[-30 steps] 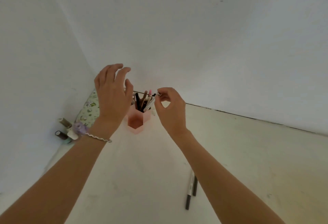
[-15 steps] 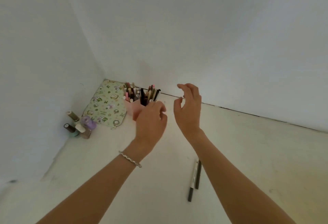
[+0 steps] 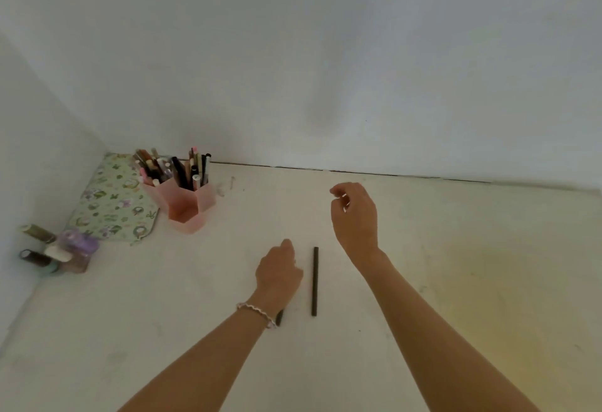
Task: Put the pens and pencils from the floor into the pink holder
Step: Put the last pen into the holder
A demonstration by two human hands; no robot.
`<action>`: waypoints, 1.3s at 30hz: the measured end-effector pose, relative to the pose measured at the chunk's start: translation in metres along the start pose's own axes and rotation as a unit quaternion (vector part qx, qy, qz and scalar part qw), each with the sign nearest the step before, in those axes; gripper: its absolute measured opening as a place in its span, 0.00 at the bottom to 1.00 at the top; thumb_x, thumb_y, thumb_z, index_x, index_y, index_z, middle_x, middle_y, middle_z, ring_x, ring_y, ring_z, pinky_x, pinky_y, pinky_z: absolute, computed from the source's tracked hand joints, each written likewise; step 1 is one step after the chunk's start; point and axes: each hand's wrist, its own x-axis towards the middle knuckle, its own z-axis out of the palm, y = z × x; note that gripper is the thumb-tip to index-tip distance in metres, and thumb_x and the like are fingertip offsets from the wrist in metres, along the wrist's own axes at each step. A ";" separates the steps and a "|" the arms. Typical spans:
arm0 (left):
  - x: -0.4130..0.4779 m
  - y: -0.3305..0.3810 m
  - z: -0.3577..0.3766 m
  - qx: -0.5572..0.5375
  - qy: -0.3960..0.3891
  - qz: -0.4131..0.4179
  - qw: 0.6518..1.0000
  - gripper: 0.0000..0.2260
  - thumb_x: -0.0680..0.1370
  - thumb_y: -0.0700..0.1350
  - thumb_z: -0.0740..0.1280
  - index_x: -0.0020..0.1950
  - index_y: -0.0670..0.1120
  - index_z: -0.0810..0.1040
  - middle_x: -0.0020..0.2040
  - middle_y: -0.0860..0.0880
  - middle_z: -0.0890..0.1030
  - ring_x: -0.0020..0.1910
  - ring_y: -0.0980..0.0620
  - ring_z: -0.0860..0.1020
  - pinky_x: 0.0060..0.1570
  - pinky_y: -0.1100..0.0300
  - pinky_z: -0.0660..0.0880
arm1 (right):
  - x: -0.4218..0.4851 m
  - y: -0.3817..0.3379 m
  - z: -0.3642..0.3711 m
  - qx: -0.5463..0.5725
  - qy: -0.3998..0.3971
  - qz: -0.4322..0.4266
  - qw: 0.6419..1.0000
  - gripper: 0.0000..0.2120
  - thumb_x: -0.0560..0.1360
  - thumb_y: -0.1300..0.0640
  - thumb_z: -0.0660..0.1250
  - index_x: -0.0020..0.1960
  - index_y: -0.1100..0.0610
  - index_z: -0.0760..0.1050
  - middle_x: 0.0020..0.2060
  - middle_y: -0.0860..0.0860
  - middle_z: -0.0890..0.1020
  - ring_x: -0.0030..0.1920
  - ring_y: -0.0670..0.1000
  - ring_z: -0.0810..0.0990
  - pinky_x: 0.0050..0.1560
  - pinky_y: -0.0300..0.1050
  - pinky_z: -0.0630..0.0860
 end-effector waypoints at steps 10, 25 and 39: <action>0.026 0.035 -0.077 -0.227 0.252 0.126 0.932 0.15 0.76 0.37 0.66 0.61 0.51 0.75 0.48 0.51 0.78 0.45 0.55 0.79 0.48 0.54 0.81 | -0.047 0.030 0.022 -0.276 -0.352 0.113 0.887 0.19 0.79 0.61 0.61 0.67 0.60 0.62 0.56 0.58 0.76 0.54 0.58 0.79 0.48 0.47 0.75; 0.078 -0.055 -0.230 -0.139 0.479 0.111 0.860 0.13 0.76 0.37 0.64 0.60 0.47 0.74 0.50 0.46 0.78 0.44 0.55 0.78 0.46 0.61 0.79 | 0.030 -0.098 0.046 0.193 -0.011 -0.029 0.981 0.16 0.76 0.65 0.64 0.61 0.51 0.72 0.50 0.46 0.77 0.42 0.41 0.78 0.43 0.29 0.74; 0.076 -0.092 -0.243 0.127 0.508 0.133 0.842 0.16 0.75 0.40 0.64 0.63 0.46 0.79 0.61 0.45 0.79 0.64 0.43 0.73 0.64 0.49 0.65 | 0.037 -0.162 0.100 0.317 -0.001 -0.101 0.943 0.16 0.76 0.65 0.66 0.59 0.49 0.71 0.46 0.40 0.78 0.44 0.47 0.83 0.47 0.35 0.78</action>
